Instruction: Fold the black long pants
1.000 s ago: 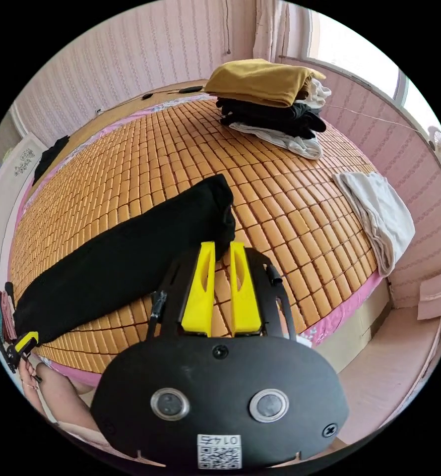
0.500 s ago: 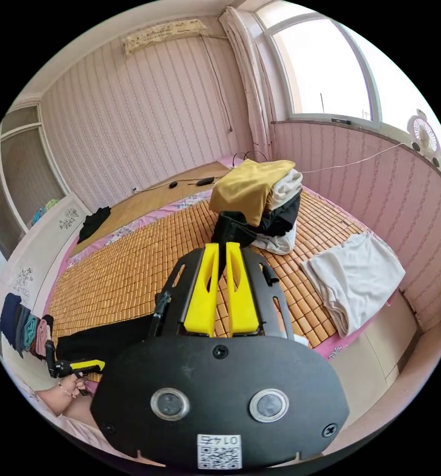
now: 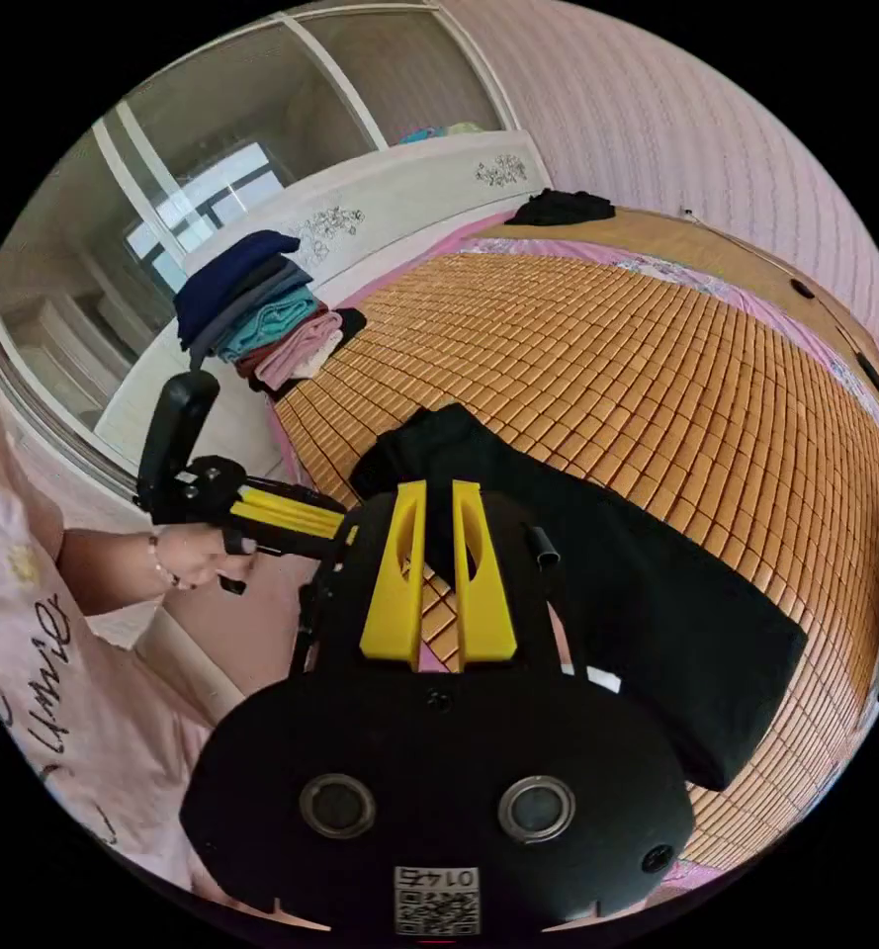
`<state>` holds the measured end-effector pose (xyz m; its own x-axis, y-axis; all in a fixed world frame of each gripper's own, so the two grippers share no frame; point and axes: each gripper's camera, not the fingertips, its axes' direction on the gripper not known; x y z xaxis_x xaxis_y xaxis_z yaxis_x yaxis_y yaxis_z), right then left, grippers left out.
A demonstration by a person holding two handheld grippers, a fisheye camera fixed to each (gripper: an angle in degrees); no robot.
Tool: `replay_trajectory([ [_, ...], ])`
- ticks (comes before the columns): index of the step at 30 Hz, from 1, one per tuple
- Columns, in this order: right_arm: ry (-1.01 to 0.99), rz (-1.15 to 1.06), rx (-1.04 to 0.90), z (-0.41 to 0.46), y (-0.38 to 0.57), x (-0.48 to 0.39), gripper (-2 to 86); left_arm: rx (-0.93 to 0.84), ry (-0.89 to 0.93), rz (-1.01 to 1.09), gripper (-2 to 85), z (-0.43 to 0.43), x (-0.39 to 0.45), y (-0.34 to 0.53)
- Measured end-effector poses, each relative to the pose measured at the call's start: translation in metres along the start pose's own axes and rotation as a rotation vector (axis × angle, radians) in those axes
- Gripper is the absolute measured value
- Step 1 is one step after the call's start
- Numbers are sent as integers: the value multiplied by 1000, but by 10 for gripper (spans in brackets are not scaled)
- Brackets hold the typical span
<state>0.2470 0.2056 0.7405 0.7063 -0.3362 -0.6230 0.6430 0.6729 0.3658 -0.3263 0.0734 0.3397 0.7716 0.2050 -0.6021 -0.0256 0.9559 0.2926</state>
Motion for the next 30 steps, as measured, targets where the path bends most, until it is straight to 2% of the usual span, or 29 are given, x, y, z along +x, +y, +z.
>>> replay_trajectory([
  [4, 56, -23, -47, 14, -7, -3, 61, 27, -41, -141, -8, -13, -33, 14],
  [9, 73, -152, -81, 29, -42, -33, 85, 105, -60, -195, 25, -15, -41, -9],
  [13, 88, -187, -160, 54, -61, -48, 90, 9, -94, -202, 79, 10, -38, -32],
  [16, 166, -175, -175, 62, -69, -51, 53, -23, -162, -157, 44, 18, -26, -39],
  [20, 125, -152, -109, 36, -82, -48, 17, 2, -214, -90, 7, 11, -1, -45],
  [26, 92, -170, 51, -24, -100, -58, 12, 254, -330, 85, -4, -40, 64, -40],
  [30, -28, -158, -48, 15, -118, -64, 18, 112, -353, -70, 3, -18, 33, -27],
])
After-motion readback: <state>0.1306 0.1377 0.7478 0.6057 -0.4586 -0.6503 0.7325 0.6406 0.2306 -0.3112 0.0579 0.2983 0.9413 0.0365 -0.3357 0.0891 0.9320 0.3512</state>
